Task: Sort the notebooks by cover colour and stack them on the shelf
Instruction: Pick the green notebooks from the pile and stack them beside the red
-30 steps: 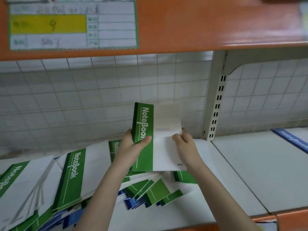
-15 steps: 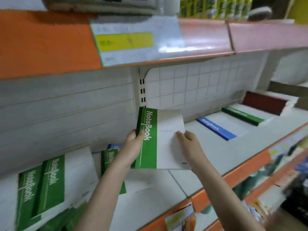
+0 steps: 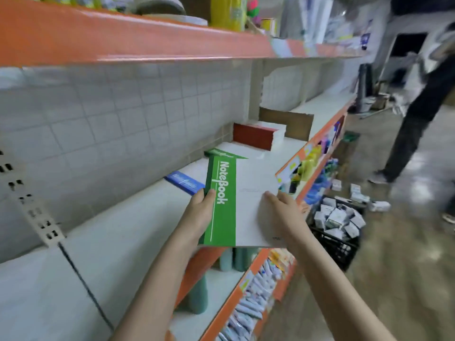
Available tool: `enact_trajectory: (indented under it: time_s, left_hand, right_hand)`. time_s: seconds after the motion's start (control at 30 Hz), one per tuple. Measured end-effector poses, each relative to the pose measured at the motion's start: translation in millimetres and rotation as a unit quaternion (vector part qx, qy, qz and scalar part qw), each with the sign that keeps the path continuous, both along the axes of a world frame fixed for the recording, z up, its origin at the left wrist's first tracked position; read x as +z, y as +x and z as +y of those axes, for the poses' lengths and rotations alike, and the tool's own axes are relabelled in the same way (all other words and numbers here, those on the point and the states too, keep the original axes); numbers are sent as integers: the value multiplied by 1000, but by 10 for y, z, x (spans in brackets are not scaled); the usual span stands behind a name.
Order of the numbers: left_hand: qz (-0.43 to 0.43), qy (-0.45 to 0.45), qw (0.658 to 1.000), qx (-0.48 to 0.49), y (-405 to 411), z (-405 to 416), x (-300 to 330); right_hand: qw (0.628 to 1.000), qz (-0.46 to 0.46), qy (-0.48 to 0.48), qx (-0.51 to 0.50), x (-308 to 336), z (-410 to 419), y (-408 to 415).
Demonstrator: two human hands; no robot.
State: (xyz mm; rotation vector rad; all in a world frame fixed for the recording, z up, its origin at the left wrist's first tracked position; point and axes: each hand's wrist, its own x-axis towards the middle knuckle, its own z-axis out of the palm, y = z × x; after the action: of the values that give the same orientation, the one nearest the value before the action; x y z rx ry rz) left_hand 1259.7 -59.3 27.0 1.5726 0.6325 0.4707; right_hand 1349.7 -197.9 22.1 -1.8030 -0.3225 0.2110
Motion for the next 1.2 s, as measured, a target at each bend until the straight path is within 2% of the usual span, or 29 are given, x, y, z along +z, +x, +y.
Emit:
enact_trajectory:
  time_s: [0.27, 0.63, 0.93, 1.2]
  left_hand:
    - [10, -34, 994, -107, 893, -835, -274]
    - [68, -28, 977, -198, 1843, -1284, -376]
    - [29, -29, 988, -150, 2973, -1035, -268]
    - [-4, -20, 997, -72, 3653, -460, -43]
  right_hand:
    - [998, 7, 1, -61, -264, -960, 682]
    - [990, 67, -16, -120, -411, -1491, 1430]
    - [993, 37, -27, -113, -266, -1230, 2587]
    - [1000, 5, 0, -25, 35, -611, 3458]
